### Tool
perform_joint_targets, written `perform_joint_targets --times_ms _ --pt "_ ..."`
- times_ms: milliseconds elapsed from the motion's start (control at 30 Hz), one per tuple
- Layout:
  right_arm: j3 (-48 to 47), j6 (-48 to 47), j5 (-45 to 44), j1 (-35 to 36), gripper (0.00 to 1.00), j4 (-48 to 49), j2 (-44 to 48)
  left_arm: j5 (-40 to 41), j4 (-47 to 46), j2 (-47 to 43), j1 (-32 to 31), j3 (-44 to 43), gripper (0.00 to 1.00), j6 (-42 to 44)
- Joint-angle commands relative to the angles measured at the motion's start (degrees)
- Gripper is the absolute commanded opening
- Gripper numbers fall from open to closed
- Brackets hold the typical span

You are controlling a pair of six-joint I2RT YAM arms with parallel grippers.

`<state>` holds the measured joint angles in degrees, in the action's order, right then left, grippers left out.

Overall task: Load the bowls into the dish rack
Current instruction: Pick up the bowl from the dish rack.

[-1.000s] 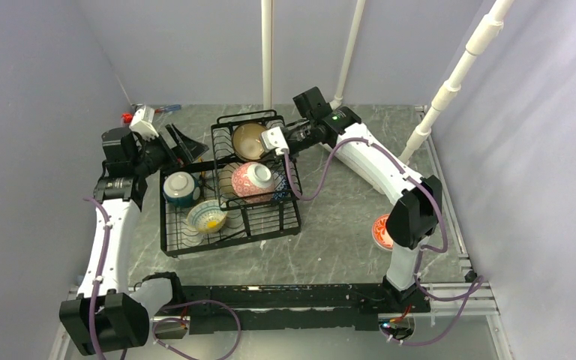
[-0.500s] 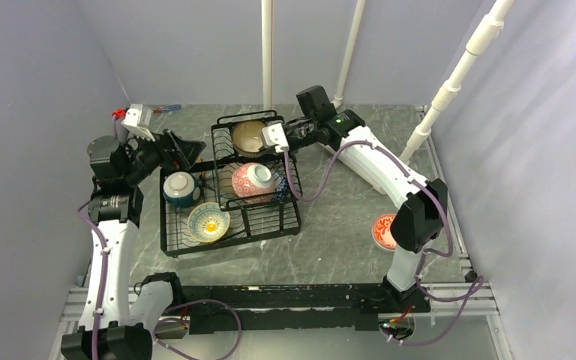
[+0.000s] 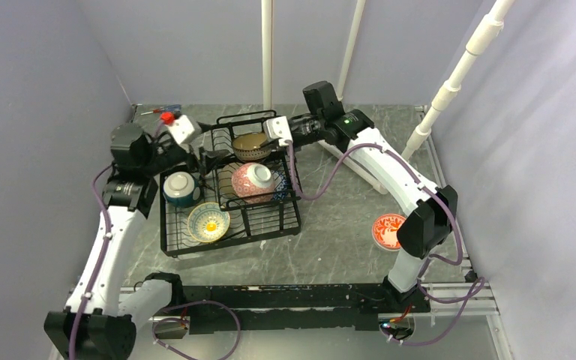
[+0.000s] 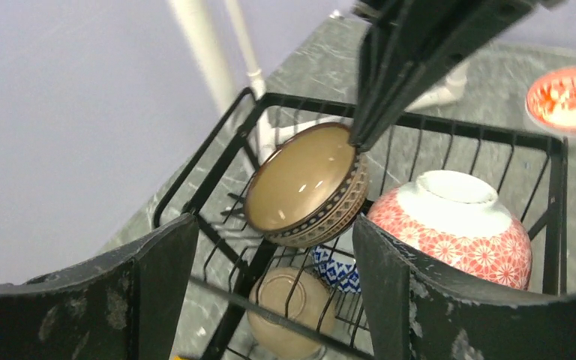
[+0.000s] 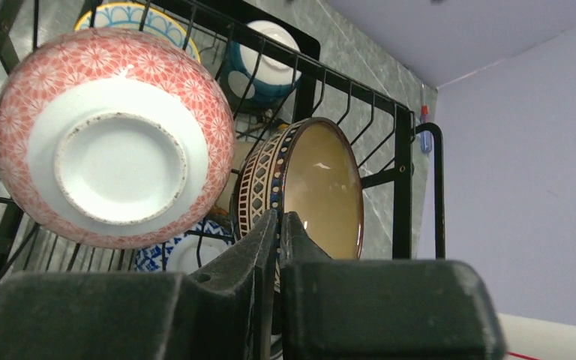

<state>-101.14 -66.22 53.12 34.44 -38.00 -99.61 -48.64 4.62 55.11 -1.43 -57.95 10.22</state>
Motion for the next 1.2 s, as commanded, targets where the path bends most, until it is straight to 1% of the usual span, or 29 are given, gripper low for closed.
perform_joint_targets --times_ms 0,100,133,333,433,500,567,700,833,900,1000,1167 --pt "-3.2 1.7 3.4 -0.4 0.00 0.9 2.1 0.0 9.9 4.0 -7.0 -6.4 0.77 26.0" --pt "-3.3 2.3 3.9 -0.5 0.00 0.9 1.8 0.9 15.9 9.0 -10.3 -11.4 0.73 33.4" --pt "-3.4 2.7 4.2 -0.5 0.00 1.1 1.7 0.8 18.4 11.3 -11.0 -14.3 0.72 36.2" --pt "-2.6 5.1 4.6 -0.4 0.00 3.4 1.8 4.9 34.9 19.8 -13.7 -26.0 0.72 45.6" --pt "-1.6 7.1 3.2 -0.5 0.00 5.3 2.6 8.0 42.6 22.5 -15.6 -29.5 0.70 51.7" --pt "-0.2 8.5 2.3 -0.5 0.00 7.1 3.7 9.5 45.9 22.8 -16.8 -30.1 0.69 55.8" --pt "1.5 10.0 1.7 -0.7 0.01 8.9 4.9 9.7 46.8 22.3 -17.2 -29.3 0.68 59.8" --pt "4.2 11.2 1.8 -1.1 0.04 11.2 6.7 11.1 45.2 21.1 -17.7 -27.8 0.70 61.9" --pt "4.5 12.1 2.0 -1.5 0.05 11.5 7.2 12.8 50.2 22.1 -18.0 -29.2 0.68 67.4" --pt "4.5 12.4 2.1 -1.8 0.06 11.6 7.3 15.1 52.4 22.5 -18.6 -29.5 0.67 70.3" --pt "4.6 12.7 2.2 -1.9 0.07 11.7 7.3 16.5 54.3 22.5 -18.7 -30.1 0.65 72.2" --pt "4.6 13.1 2.5 -2.0 0.09 12.1 7.1 14.5 49.7 19.5 -18.8 -28.4 0.65 72.2"
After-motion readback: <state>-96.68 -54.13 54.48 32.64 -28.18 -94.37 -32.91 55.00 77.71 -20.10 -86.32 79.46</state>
